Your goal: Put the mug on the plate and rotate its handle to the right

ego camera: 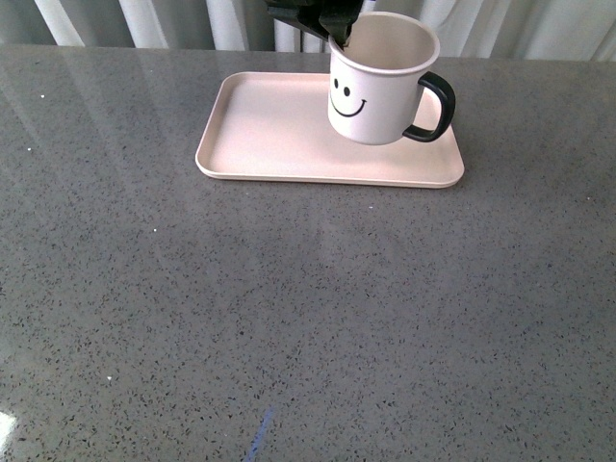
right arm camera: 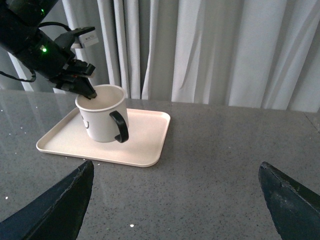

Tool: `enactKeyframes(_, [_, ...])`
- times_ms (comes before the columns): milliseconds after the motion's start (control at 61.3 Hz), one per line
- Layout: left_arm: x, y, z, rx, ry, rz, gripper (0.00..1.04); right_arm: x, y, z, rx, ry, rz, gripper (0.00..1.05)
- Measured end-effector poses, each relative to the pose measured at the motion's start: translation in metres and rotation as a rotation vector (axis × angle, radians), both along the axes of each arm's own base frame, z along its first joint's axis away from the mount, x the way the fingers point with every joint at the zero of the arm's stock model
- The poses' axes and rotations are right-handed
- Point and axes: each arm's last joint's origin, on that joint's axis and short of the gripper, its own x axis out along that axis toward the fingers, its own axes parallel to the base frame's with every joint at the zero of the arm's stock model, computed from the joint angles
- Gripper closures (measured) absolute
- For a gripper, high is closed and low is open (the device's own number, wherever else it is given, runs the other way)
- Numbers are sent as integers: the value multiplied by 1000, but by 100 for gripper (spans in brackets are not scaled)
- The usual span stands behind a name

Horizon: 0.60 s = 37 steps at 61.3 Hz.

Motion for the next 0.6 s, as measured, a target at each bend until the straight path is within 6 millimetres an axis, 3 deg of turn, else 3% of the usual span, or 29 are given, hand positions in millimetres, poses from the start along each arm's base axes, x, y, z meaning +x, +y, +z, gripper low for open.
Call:
enactKeyframes(457, [26,-7,-33,23,57,0,103,0,0,0,0,0,0,9])
enactKeyframes(604, [34,-6,-34,19,55,5,103,0,0,0,0,0,0,9])
